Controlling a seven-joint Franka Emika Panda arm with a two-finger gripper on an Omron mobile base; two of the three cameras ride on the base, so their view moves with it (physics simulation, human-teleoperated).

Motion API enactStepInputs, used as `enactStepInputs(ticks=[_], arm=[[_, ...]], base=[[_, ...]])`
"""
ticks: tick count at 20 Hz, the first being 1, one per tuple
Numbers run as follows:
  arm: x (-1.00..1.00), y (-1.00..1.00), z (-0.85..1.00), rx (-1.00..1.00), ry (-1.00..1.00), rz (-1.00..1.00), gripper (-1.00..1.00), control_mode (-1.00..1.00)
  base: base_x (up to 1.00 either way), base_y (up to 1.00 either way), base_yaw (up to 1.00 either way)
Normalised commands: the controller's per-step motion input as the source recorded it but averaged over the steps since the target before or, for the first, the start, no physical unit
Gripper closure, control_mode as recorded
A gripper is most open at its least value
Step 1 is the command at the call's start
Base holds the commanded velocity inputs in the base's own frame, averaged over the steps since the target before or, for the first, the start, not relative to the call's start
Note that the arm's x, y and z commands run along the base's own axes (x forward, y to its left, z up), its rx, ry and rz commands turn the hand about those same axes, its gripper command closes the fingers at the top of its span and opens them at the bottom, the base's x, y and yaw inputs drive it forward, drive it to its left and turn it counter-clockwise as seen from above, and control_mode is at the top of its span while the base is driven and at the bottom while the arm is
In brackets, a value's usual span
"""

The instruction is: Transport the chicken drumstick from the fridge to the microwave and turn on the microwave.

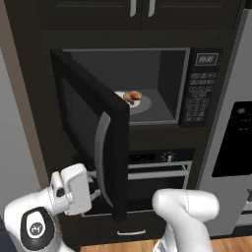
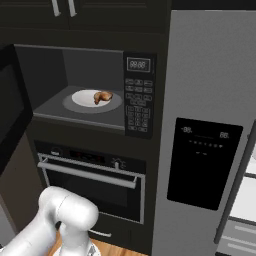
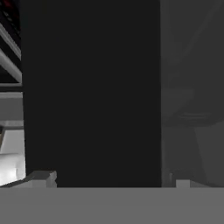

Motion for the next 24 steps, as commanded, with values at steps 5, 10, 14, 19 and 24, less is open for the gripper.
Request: enactStepInputs(ticks=[5,10,14,19,24], arm=[[0.03,-0.81,0.29,0.1,0.0,0.0,-1.0,-1.0],[0.05,-0.79,0.32,0.11,0.0,0.0,-1.0,-1.0],[0.12,-0.82,0.3,0.13,0.0,0.04,-1.0,-1.0],[0.21,-0.83,0.25,0.13,0.0,0.13,-1.0,-1.0],[0.23,-0.82,0.11,0.12,0.0,0.22,-1.0,-1.0]], base=[[0.0,0.0,0.0],[0.0,0.0,0.0],[0.0,0.0,0.0],[0.0,0.0,0.0],[0.0,0.0,0.0]])
